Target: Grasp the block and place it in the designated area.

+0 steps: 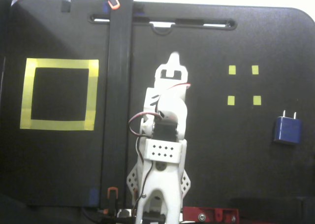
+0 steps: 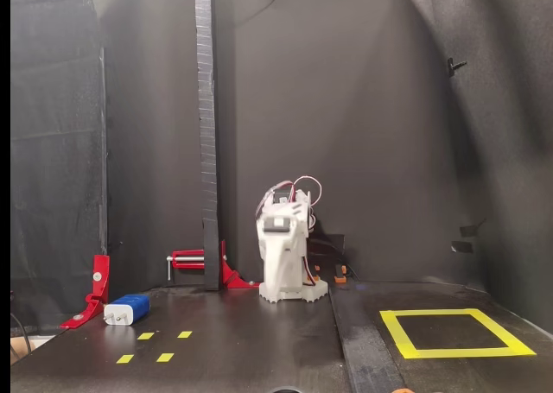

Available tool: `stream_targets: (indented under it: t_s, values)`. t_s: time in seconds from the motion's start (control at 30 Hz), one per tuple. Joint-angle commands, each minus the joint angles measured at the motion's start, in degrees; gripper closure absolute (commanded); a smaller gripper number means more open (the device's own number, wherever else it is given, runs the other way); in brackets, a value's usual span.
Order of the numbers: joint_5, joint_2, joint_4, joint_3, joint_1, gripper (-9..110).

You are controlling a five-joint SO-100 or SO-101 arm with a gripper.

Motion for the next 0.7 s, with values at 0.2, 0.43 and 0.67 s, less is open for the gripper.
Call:
stream_targets:
  t_s: [0.2,0.43,0.67]
  values:
    - [-0.3,0.2,-23.1,0.4,0.1,102]
    - [-0.5,0.2,-23.6,0.4,0.3,102]
    - [-1.3,0.2,-19.0,0.4,5.2,102]
